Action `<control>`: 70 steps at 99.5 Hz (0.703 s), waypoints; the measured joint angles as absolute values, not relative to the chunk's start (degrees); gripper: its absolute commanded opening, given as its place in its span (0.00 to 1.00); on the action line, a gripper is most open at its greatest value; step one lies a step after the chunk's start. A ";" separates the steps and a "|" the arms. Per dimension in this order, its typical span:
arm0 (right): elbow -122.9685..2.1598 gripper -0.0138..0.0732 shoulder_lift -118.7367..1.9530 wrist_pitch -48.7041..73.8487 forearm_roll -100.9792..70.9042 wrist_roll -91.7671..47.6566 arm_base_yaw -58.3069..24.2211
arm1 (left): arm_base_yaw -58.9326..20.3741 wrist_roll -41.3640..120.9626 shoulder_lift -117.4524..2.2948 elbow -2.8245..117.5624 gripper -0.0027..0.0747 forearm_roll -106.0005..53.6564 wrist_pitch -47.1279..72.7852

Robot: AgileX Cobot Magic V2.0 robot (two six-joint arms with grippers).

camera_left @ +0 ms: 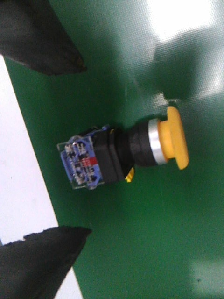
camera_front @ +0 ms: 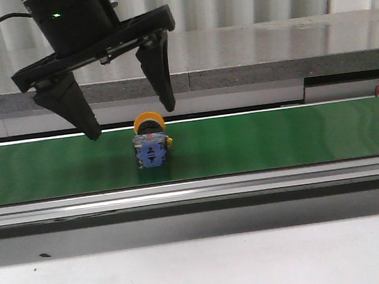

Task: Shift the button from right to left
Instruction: 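Lower the left gripper around the button and close on its base, then lift the button with the left gripper and carry it over the blue tray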

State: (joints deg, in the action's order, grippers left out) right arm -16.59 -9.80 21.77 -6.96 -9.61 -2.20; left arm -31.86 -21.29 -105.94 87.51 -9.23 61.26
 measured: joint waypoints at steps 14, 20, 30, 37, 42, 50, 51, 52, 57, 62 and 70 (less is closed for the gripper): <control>-16.59 0.08 -9.80 21.77 -6.96 -9.61 -2.20 | -31.86 -23.74 -108.58 89.69 0.83 -6.22 63.63; -16.59 0.08 -9.80 21.77 -6.96 -9.61 -2.20 | -31.86 -24.28 -109.42 90.07 0.83 -5.82 63.89; -16.59 0.08 -9.80 21.77 -6.96 -9.61 -2.20 | -31.86 -24.77 -110.94 90.32 0.83 -5.27 64.30; -16.59 0.08 -9.80 21.77 -6.96 -9.61 -2.20 | -31.86 -25.12 -111.91 90.32 0.82 -4.85 64.69; -16.59 0.08 -9.80 21.77 -6.96 -9.61 -2.20 | -31.95 -25.53 -112.29 90.32 0.77 -4.29 64.85; -16.59 0.08 -9.80 21.77 -6.96 -9.61 -2.20 | -32.09 -26.34 -112.42 90.32 0.61 -3.27 64.85; -16.59 0.08 -9.80 21.77 -6.96 -9.61 -2.20 | -32.08 -26.45 -112.42 90.32 0.58 -3.19 64.85; -16.59 0.08 -9.80 21.77 -6.96 -9.61 -2.20 | -32.08 -26.57 -112.42 90.32 0.56 -3.15 64.85; -16.59 0.08 -9.80 21.77 -6.96 -9.61 -2.20 | -32.08 -26.81 -112.42 90.32 0.41 -2.78 64.85; -16.59 0.08 -9.80 21.77 -6.96 -9.61 -2.20 | -32.08 -27.06 -112.42 90.32 0.29 -2.62 64.90; -16.59 0.08 -9.80 21.77 -6.96 -9.61 -2.20 | -32.08 -27.17 -112.42 90.32 0.17 -2.37 65.14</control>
State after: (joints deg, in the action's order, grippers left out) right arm -16.59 -9.80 21.77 -6.96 -9.61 -2.20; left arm -32.08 -27.17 -112.42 90.32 -2.37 65.14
